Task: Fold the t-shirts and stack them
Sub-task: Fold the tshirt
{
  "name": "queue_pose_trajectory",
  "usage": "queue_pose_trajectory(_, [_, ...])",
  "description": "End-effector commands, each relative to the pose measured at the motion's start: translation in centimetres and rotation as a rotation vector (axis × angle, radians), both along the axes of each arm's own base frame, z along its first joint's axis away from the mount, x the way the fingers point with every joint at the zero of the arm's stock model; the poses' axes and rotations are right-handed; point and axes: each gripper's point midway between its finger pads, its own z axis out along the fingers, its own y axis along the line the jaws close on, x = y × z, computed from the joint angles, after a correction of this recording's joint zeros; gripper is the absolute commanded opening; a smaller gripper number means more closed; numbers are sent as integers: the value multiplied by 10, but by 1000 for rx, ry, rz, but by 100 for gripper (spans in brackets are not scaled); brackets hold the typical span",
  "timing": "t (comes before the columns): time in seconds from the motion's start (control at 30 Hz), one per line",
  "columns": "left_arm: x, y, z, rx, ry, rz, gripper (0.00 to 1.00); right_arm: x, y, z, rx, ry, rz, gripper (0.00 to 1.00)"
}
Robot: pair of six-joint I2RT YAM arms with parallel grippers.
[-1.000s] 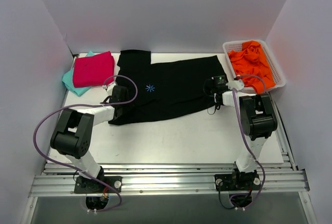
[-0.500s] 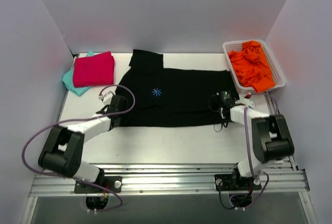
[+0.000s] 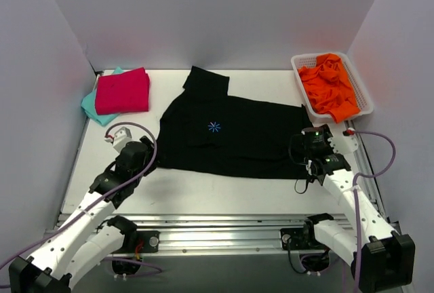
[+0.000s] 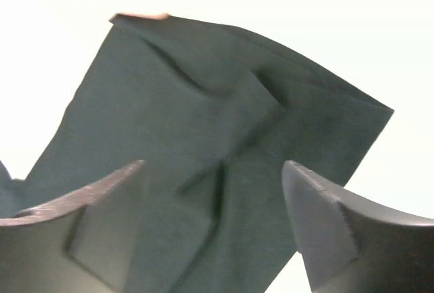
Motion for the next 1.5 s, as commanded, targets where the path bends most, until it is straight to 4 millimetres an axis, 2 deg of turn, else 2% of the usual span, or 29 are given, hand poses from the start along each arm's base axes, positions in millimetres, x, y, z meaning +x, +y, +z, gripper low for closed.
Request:
queue_pose_trajectory(0.0, [21, -10, 39, 12, -87, -34, 84, 4, -12, 47, -98, -33, -6, 82])
queue_pose_trajectory(0.03, [35, -17, 50, 18, -138, -61, 87, 7, -11, 53, -105, -26, 2, 86])
queue_pose_trajectory(0.07, [46, -23, 38, 48, -101, -76, 89, 13, -10, 69, -111, -53, 2, 87])
queue_pose_trajectory(0.1, [54, -30, 33, 60, -86, -105, 89, 14, -11, 75, -125, -52, 3, 87])
queue_pose_trajectory(0.13, [70, -41, 44, 40, -125, -121, 89, 17, -9, 79, -136, -55, 13, 87])
queue_pose_trajectory(0.17, [81, -49, 24, 61, -75, -134, 87, 20, -10, 86, -149, -71, 12, 87])
queue_pose_trajectory(0.2, [90, -54, 18, 62, -68, -140, 84, 22, -9, 87, -159, -77, 22, 86])
queue_pose_trajectory(0.23, [115, -72, 6, 46, -89, -167, 68, 30, -4, 85, -171, -97, 74, 85])
queue_pose_trajectory(0.27, [115, -72, 5, 45, -89, -167, 67, 30, -4, 85, -171, -97, 74, 85])
queue_pose_trajectory(0.3, [129, -81, 12, 15, -132, -177, 61, 34, -1, 84, -173, -107, 92, 85])
queue_pose_trajectory(0.33, [140, -88, -5, 23, -108, -184, 53, 37, 2, 81, -167, -107, 107, 85])
queue_pose_trajectory(0.37, [147, -91, -9, 28, -103, -184, 48, 38, 5, 74, -160, -97, 130, 84])
queue_pose_trajectory(0.4, [159, -98, -3, 18, -114, -188, 42, 40, 6, 71, -162, -88, 136, 84])
queue_pose_trajectory(0.43, [164, -102, -23, 29, -70, -195, 38, 41, 7, 69, -164, -81, 137, 84])
queue_pose_trajectory(0.47, [169, -105, -26, 25, -65, -199, 35, 42, 7, 70, -169, -75, 141, 83])
queue_pose_trajectory(0.53, [177, -113, -33, 7, -56, -218, 35, 41, 4, 67, -189, -55, 134, 83])
queue_pose_trajectory(0.67, [182, -122, -41, -9, -44, -243, 38, 43, 2, 65, -206, -52, 127, 83])
queue_pose_trajectory(0.87, [181, -120, -47, 9, 19, -247, 42, 48, 1, 61, -221, -30, 129, 83])
queue_pose_trajectory(0.97, [167, -114, -48, 13, 49, -242, 50, 48, 1, 56, -229, -12, 129, 83])
queue_pose_trajectory(1.0, [161, -111, -47, 14, 50, -238, 56, 48, 0, 56, -231, -13, 129, 83])
queue_pose_trajectory(1.13, [149, -105, -51, 19, 73, -224, 62, 50, 1, 55, -232, -11, 134, 83])
queue_pose_trajectory(1.47, [136, -109, -84, 7, 131, -235, 62, 53, 4, 45, -229, 17, 149, 83])
